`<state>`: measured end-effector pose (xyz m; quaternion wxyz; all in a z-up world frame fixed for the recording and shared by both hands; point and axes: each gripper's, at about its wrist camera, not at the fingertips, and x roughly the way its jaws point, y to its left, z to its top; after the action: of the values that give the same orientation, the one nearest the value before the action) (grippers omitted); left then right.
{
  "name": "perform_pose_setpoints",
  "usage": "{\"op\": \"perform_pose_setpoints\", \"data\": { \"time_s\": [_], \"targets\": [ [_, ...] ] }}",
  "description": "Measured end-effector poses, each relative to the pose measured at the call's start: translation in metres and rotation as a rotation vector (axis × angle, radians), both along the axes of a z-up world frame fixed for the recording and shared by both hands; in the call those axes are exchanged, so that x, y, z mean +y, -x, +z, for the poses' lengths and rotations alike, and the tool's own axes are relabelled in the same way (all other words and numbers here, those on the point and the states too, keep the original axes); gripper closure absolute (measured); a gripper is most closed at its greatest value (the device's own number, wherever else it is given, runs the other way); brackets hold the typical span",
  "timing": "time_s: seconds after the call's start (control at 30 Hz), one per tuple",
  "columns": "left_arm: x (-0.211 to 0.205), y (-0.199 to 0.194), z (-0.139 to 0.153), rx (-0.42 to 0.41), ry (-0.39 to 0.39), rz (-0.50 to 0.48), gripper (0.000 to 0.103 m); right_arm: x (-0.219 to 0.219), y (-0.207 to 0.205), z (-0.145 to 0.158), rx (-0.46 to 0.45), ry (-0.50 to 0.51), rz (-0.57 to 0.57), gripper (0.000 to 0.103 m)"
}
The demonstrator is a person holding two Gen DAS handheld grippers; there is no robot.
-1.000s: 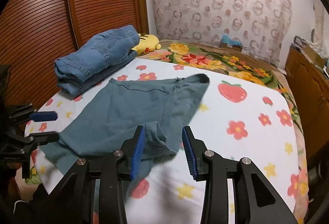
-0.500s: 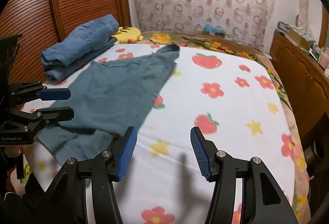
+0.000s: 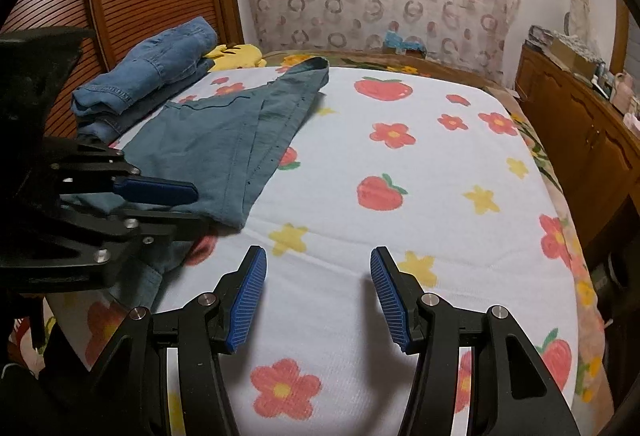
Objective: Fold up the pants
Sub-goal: 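Pinch the shorts edge with the left gripper and drag it to align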
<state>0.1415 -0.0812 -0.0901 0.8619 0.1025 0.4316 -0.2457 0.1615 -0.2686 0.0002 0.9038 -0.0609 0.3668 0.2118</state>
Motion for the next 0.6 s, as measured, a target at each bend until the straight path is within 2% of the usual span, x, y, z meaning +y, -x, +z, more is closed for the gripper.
{"op": "perform_pose_setpoints", "data": {
  "time_s": [0.1,0.17,0.37,0.6],
  "targets": [
    [0.008,-0.004,0.002,0.004,0.034,0.022,0.085,-0.002,0.000,0.000,-0.003,-0.004,0.004,0.047],
    [0.009,-0.006,0.003,-0.001,0.038,0.027,0.092,-0.002,-0.001,-0.002,-0.004,-0.006,0.005,0.047],
    [0.023,-0.011,0.016,-0.038,0.091,0.081,0.097,-0.003,-0.005,-0.005,-0.004,-0.011,0.006,0.047],
    [0.050,-0.015,0.035,-0.105,0.074,0.152,0.098,0.004,-0.007,-0.005,-0.003,-0.014,0.031,0.047]
  ]
}}
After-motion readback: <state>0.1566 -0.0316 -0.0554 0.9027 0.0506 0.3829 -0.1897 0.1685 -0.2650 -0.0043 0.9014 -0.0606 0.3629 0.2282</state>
